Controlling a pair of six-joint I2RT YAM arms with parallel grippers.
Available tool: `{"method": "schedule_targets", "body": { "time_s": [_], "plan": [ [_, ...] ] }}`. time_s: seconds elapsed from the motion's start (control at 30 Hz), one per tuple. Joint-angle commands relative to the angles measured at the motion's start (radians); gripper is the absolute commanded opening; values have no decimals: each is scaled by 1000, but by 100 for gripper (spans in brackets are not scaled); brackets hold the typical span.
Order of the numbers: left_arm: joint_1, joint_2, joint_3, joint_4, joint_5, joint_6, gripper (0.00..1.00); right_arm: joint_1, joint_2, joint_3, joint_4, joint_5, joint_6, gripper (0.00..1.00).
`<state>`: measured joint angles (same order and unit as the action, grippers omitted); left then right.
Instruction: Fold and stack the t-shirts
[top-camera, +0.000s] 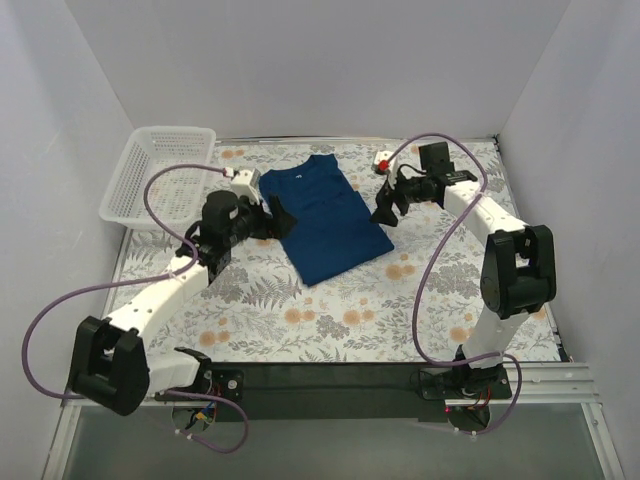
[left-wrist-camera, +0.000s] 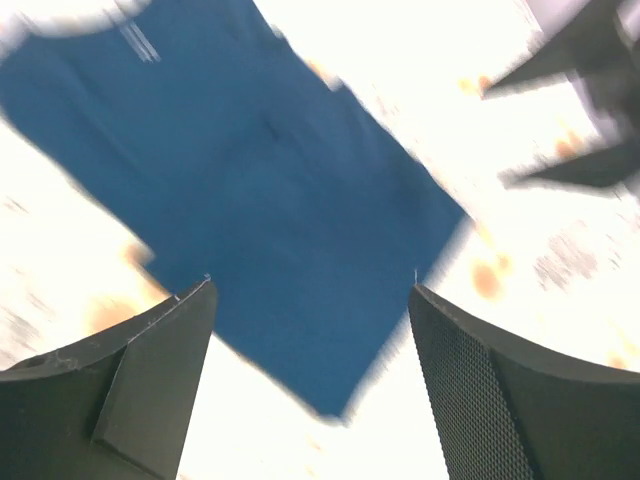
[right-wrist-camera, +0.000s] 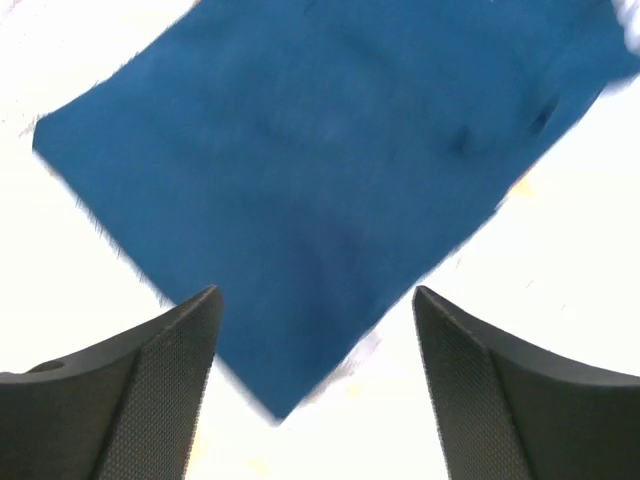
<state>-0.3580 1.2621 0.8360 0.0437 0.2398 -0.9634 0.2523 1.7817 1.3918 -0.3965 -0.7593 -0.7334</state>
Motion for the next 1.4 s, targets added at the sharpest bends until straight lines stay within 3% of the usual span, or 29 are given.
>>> {"method": "schedule_targets", "body": {
  "time_s": [0.0, 0.07, 0.23, 0.43, 0.6, 0.7, 0.73, 0.93, 1.17, 1.23, 1.27, 1.3, 1.33, 1.37],
  "plan": [
    [-125, -64, -141, -143, -16, -257, 71, -92, -2, -115, -59, -37, 3, 66],
    [-197, -89, -215, -137, -59, -323, 70, -119, -5, -164, -12, -3, 108, 61],
    [-268, -115, -325, -99, -142, -448, 70, -134, -27, -270, 166, 69, 337, 62],
    [-277, -225, -373, -116, -186, -483, 70, -125, 83, -238, 176, 83, 468, 63],
    [-276, -312, -388, -146, -200, -517, 70, -104, 154, -226, 166, 97, 529, 57],
    [-277, -366, -391, -186, -206, -520, 70, -100, 154, -243, 154, 89, 548, 45],
    [-277, -392, -393, -206, -211, -518, 70, -99, 151, -252, 145, 90, 551, 35],
    [-279, -446, -362, -232, -171, -425, 70, -100, 70, -367, 67, 89, 505, 1],
    [-279, -452, -276, -223, -36, -194, 70, -105, -175, -574, 4, 94, 479, 1],
    [-286, -443, -250, -203, 22, -82, 70, -102, -247, -535, -45, 114, 476, 1],
    [-286, -425, -238, -199, 38, -46, 70, -102, -261, -512, -73, 106, 459, 5],
    [-288, -415, -227, -189, 52, -9, 70, -102, -272, -482, -90, 112, 445, 27],
    [-291, -399, -219, -186, 65, 39, 71, -102, -286, -456, -116, 126, 393, 41],
    [-292, -385, -201, -186, 81, 133, 71, -105, -291, -407, -129, 152, 361, 50]
  ]
}}
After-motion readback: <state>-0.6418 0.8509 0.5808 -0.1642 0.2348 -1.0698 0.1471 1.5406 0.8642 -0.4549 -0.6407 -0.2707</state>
